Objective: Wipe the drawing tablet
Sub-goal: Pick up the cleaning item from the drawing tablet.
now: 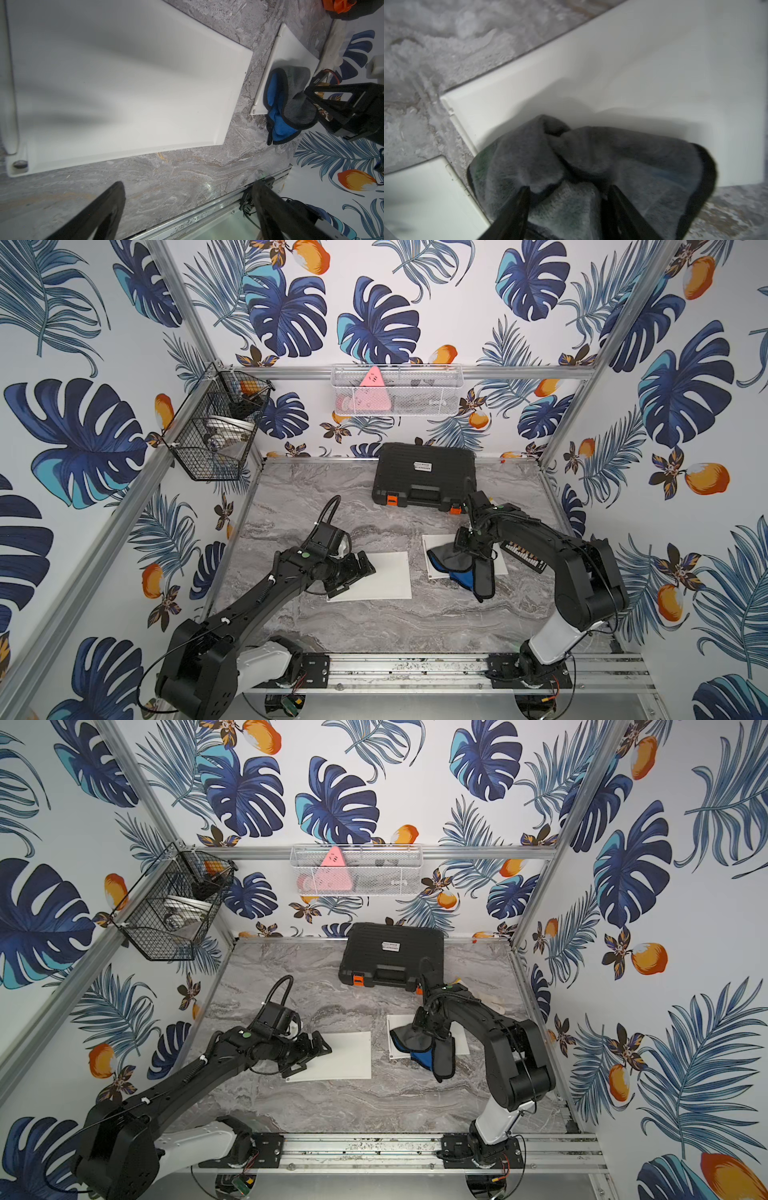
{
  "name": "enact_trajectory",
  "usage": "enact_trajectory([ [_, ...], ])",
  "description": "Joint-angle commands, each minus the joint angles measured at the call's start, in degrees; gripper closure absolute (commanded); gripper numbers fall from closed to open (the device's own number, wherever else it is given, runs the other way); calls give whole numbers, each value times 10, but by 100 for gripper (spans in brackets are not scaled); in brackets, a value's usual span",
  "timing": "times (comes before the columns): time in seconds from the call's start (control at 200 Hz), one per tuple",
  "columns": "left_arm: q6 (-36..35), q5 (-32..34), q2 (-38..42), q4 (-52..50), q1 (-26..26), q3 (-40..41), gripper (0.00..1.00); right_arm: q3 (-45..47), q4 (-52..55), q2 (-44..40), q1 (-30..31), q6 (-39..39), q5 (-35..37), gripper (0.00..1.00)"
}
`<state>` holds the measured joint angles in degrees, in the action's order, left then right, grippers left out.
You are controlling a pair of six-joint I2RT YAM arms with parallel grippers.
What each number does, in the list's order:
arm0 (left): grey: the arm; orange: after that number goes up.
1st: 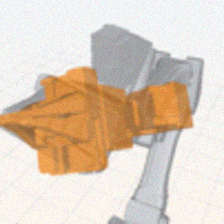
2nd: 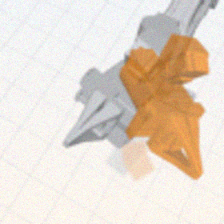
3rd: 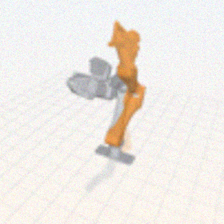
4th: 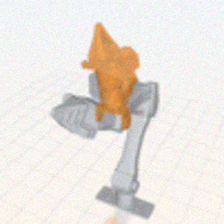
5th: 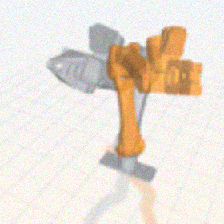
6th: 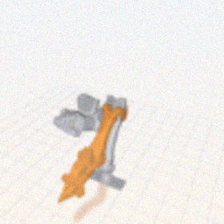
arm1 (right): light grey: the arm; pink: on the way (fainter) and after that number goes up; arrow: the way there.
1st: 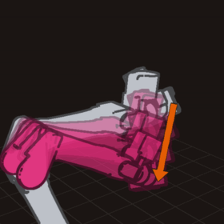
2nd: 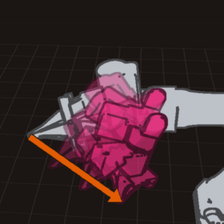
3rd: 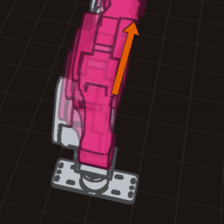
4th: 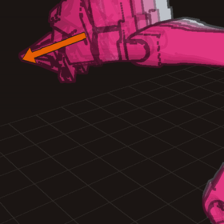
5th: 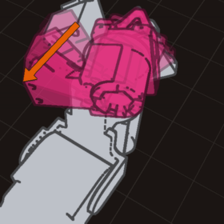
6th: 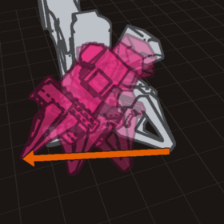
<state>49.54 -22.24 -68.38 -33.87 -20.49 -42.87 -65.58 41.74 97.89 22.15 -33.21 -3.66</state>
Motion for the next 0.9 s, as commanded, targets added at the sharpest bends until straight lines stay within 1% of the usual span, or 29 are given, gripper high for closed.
enact_trajectory([
  [0.0,-30,7,-19,-13,19,-11,1,1,-2,12,25,-2,16,30],
  [0.08,-51,14,-42,-30,43,-25,1,0,0,26,35,-9,18,28],
  [0.19,-84,45,-74,-54,73,-42,1,-5,8,60,36,-12,16,28],
  [0.225,-94,55,-82,-58,81,-46,2,-7,9,68,36,-10,16,30],
  [0.275,-108,70,-97,-64,95,-51,3,-9,10,76,36,-10,16,35],
  [0.33,-123,86,-112,-72,110,-57,4,-12,12,78,36,-9,24,43],
  [0.39,-135,85,-125,-64,128,-57,5,-13,13,68,36,-8,33,57],
  [0.485,-152,94,-152,-62,147,-62,9,-16,18,40,36,-11,46,87],
  [0.535,-158,102,-166,-61,153,-66,11,-19,25,23,36,-14,49,100],
  [0.595,-163,106,-178,-56,160,-65,15,-25,36,-6,36,-18,56,100],
  [0.615,-164,107,-180,-54,162,-64,16,-26,38,-17,53,-20,60,100],
  [0.671,-168,109,-185,-49,168,-61,18,-31,43,-44,70,-26,61,100],
  [0.736,-176,109,-188,-41,172,-60,22,-37,37,-64,97,-32,42,100],
  [0.791,-184,110,-194,-35,172,-59,27,-42,29,-68,125,-45,29,100],
  [0.891,-194,110,-209,-32,172,-58,39,-54,0,-51,178,-67,10,100],
])
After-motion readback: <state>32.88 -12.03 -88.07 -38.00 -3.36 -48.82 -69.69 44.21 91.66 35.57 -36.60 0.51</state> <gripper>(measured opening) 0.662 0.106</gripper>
